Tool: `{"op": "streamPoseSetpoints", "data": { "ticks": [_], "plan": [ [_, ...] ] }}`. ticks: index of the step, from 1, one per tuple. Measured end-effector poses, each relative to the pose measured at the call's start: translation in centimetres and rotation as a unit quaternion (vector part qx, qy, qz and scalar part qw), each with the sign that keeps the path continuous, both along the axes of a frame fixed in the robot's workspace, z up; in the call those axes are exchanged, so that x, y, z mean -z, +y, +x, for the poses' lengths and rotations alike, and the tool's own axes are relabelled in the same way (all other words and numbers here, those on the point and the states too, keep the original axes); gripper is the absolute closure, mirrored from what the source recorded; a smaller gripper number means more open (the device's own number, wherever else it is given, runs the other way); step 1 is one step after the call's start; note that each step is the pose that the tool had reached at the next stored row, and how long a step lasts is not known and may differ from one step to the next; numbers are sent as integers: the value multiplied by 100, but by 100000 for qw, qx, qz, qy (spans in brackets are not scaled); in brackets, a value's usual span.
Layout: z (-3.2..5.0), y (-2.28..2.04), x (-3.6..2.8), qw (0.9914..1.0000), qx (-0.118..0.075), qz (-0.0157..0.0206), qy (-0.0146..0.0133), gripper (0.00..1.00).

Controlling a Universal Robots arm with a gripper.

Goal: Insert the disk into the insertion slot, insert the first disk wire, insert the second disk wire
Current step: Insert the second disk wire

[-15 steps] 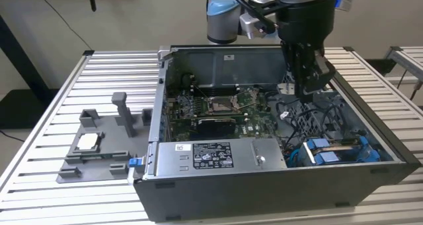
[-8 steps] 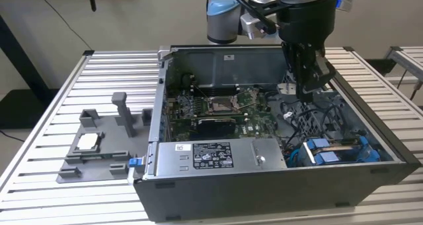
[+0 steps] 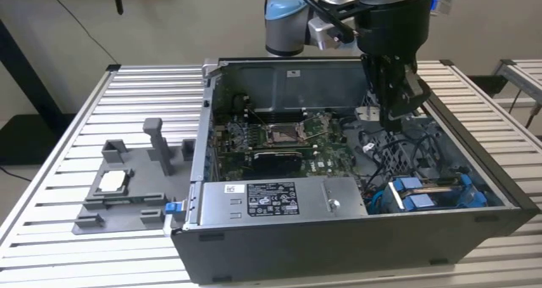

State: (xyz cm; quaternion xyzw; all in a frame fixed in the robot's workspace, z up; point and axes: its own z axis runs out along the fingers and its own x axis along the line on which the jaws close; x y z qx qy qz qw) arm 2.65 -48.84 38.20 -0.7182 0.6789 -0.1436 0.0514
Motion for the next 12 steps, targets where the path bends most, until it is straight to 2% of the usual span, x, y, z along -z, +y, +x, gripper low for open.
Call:
{"op": "streamPoseSetpoints", "data": {
  "ticks": [2, 3, 4, 6, 9, 11, 12],
  "plan": [
    [0, 11, 0, 99997, 5, -746, 4, 80],
    [0, 14, 4, 99994, 3, -1126, -1, 73],
    [0, 17, 9, 99989, 1, -1464, 0, 73],
    [0, 18, 20, 99983, 0, -1868, -3, 73],
    [0, 22, 30, 99983, 3, -1864, -3, 73],
    [-1, 23, 36, 99990, 9, -1433, -6, 73],
    [0, 24, 39, 99990, 10, -1429, -7, 73]
  ]
}}
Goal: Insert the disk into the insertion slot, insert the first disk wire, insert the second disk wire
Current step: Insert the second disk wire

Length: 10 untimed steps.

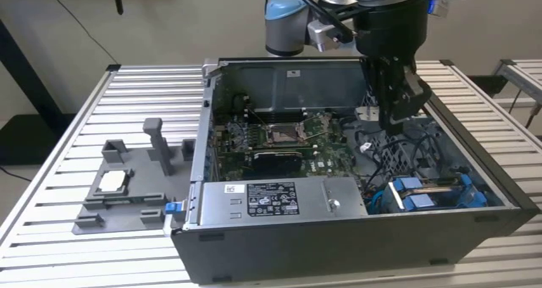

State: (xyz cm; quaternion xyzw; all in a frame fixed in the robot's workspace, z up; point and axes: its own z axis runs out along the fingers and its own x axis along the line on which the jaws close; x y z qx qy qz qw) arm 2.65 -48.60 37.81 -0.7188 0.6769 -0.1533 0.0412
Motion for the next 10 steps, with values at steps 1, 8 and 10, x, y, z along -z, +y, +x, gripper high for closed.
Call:
{"op": "streamPoseSetpoints", "data": {
  "ticks": [1, 8, 10],
  "plan": [
    [2, 0, 4, 100000, -4, 5, 2, 73],
    [49, 3, 9, 100000, -17, 9, 0, 73],
    [50, 3, 11, 100000, -22, -2, 5, 73]
  ]
}}
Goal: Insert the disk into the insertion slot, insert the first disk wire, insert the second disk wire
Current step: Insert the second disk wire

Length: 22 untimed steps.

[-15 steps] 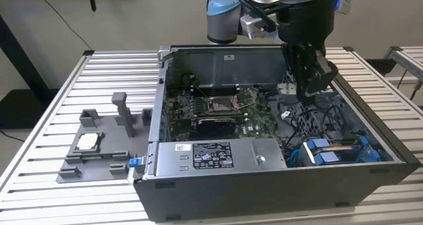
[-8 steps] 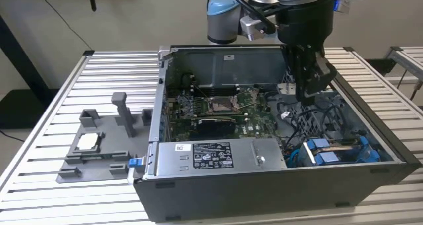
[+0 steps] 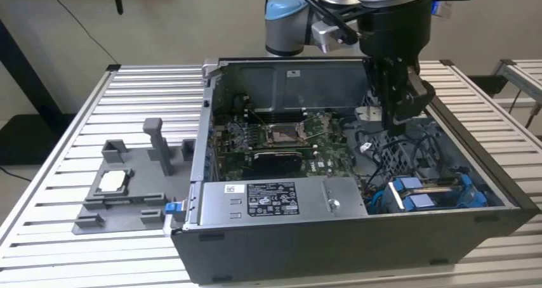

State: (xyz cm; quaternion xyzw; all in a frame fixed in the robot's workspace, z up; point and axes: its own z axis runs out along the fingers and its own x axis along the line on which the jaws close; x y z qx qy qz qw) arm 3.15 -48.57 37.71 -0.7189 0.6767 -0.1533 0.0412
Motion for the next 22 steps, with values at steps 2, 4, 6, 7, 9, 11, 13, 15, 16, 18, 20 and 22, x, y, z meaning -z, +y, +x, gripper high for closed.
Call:
{"op": "streamPoseSetpoints", "data": {
  "ticks": [2, 4, 6, 7, 9, 11, 13, 15, 16, 18, 20, 22],
  "plan": [
    [1, 0, 6, 100000, -6, 12, -5, 73],
    [0, 0, 10, 100000, -5, 64, -2, 73],
    [0, 0, 14, 100000, -4, 76, -3, 73],
    [1, 0, 15, 100000, -6, 78, -3, 73],
    [0, 0, 16, 100000, -4, 74, -1, 76],
    [0, 0, 17, 100000, -5, 78, -1, 82],
    [0, 0, 17, 100000, -4, 76, -2, 82],
    [1, 0, 17, 100000, -7, 79, -4, 82],
    [0, 0, 17, 100000, -4, 76, 0, 82],
    [1, 0, 18, 100000, -6, 80, -3, 82],
    [1, 0, 18, 100000, -7, 81, -4, 84],
    [5, -5, 19, 100000, -15, 91, -7, 84]
  ]
}}
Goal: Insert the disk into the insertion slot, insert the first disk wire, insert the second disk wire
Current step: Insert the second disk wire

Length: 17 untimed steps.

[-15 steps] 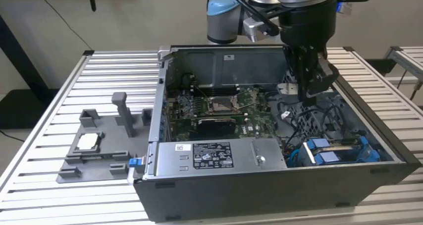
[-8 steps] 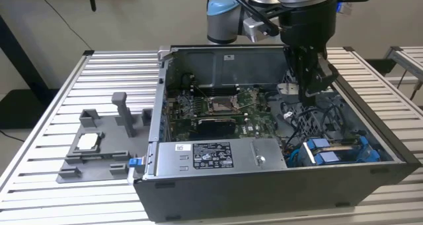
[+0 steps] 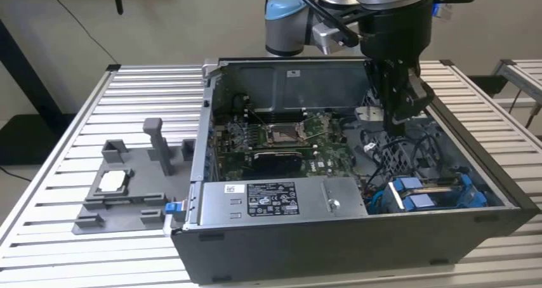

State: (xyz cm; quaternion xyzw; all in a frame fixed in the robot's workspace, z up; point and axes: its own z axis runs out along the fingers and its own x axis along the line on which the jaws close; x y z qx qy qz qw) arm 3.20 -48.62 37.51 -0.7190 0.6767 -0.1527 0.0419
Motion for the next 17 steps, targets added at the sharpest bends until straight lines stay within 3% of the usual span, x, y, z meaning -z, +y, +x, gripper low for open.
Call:
{"op": "streamPoseSetpoints", "data": {
  "ticks": [6, 17],
  "plan": [
    [72, -54, 0, 100000, 17, -11, 130, 84],
    [227, -192, 5, 99999, 28, -11, 431, 84]
  ]
}}
